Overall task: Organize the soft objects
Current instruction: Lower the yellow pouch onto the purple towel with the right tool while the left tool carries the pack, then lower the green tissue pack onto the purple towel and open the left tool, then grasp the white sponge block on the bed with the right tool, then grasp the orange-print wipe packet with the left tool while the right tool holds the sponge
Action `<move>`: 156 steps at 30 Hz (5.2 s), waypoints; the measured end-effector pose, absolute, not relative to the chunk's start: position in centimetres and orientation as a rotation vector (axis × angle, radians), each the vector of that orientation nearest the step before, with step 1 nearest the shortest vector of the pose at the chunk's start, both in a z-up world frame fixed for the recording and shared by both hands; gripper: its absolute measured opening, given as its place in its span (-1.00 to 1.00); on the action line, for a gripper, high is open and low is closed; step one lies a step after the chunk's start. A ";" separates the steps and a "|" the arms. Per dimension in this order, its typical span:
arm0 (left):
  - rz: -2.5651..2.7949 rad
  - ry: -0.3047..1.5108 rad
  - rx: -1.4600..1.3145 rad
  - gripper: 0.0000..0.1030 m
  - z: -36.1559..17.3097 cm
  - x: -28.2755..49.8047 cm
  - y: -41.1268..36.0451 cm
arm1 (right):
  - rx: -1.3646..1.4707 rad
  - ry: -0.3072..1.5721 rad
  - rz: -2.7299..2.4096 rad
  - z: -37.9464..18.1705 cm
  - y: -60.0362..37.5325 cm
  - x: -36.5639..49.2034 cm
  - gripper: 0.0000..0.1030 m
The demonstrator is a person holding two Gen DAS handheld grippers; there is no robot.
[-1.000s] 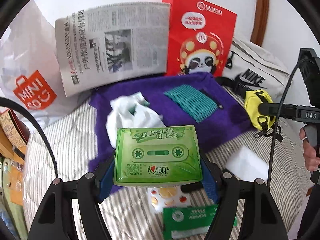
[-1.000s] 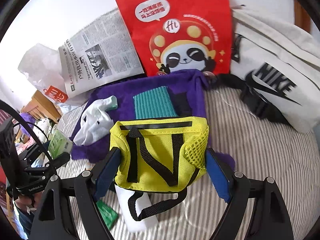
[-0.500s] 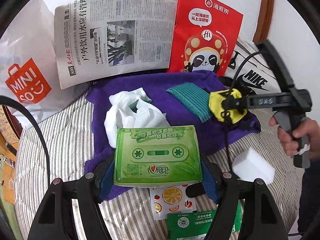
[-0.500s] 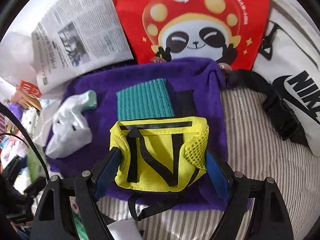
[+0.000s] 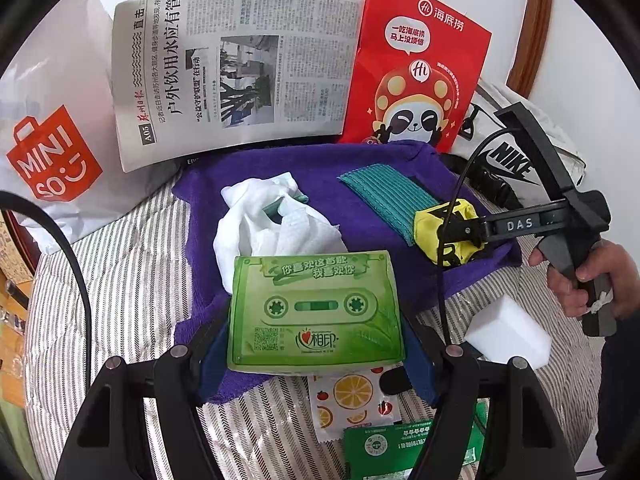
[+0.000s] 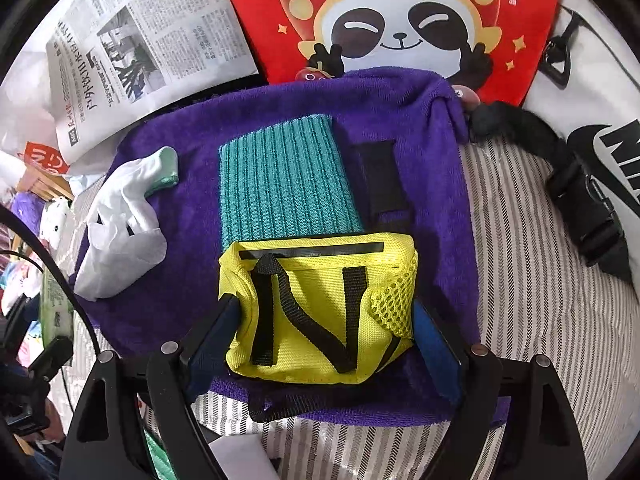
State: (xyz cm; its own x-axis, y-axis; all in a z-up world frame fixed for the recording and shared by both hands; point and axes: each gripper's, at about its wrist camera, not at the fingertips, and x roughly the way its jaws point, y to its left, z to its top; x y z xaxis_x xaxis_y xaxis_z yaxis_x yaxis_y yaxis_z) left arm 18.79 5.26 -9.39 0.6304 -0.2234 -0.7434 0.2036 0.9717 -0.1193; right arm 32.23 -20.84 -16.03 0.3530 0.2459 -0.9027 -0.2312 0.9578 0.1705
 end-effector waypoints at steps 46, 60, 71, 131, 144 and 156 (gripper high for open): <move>-0.207 0.919 0.126 0.40 -11.2 33.5 -1.3 | 0.144 0.792 0.309 -11.3 -28.1 25.5 0.73; -0.154 1.024 0.271 0.43 -14.0 36.1 -3.2 | 0.192 0.854 0.327 -12.1 -29.0 25.7 0.73; -0.163 1.059 0.320 0.52 -14.3 34.7 -3.8 | 0.179 0.876 0.360 -12.1 -28.5 25.2 0.73; -0.174 0.956 0.097 1.00 -16.7 15.5 2.8 | -0.022 0.916 0.212 -17.4 -23.1 14.1 -0.37; -0.223 0.933 0.123 0.17 -16.3 15.2 2.5 | 0.018 0.875 0.210 -17.7 -23.1 13.9 -0.26; -0.263 0.944 0.124 0.28 -15.6 15.5 3.8 | 0.035 0.876 0.239 -17.7 -23.1 13.9 -0.12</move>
